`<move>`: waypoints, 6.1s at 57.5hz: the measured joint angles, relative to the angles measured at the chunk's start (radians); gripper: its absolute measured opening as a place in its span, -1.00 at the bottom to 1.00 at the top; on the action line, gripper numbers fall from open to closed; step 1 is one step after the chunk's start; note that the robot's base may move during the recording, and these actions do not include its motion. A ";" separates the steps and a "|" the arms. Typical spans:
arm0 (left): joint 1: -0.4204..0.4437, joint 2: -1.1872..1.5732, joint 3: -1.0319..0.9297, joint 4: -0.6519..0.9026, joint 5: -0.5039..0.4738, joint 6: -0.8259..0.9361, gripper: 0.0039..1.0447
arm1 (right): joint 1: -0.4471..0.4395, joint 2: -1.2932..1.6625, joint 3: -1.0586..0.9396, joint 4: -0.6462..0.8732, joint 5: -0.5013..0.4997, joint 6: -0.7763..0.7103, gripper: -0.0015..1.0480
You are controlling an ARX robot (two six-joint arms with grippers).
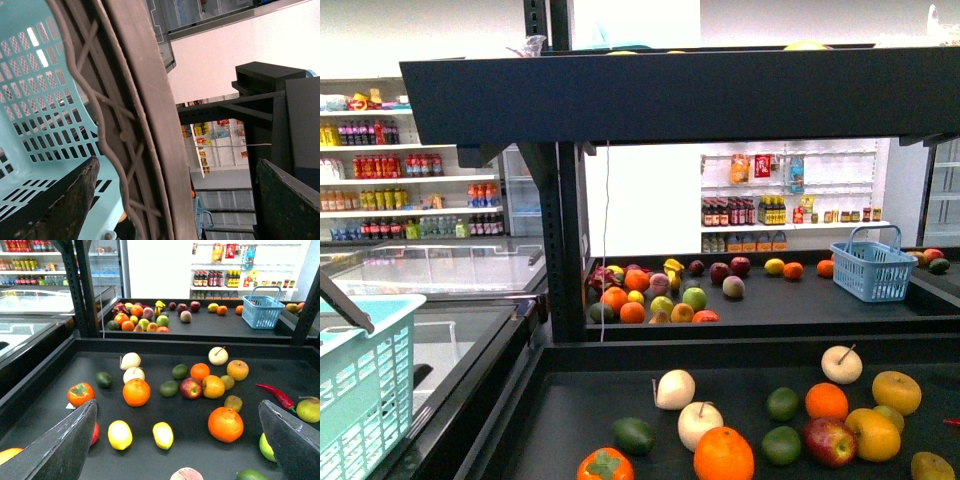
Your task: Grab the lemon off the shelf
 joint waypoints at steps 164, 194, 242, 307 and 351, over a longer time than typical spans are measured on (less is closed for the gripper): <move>-0.703 -0.091 0.024 -0.108 0.354 0.358 -0.86 | -0.002 1.875 0.642 0.248 0.000 0.318 0.86; -0.703 -0.090 0.024 -0.108 0.354 0.359 -0.86 | 0.020 2.469 1.120 0.497 -0.069 0.090 0.86; -0.703 -0.090 0.024 -0.108 0.354 0.359 -0.86 | 0.025 2.747 1.449 0.515 -0.051 -0.018 0.86; -0.703 -0.090 0.024 -0.108 0.354 0.359 -0.86 | 0.032 2.828 1.538 0.533 -0.021 -0.047 -0.04; -0.703 -0.090 0.024 -0.108 0.354 0.359 -0.86 | -0.010 2.017 1.135 0.753 -0.341 0.416 -0.08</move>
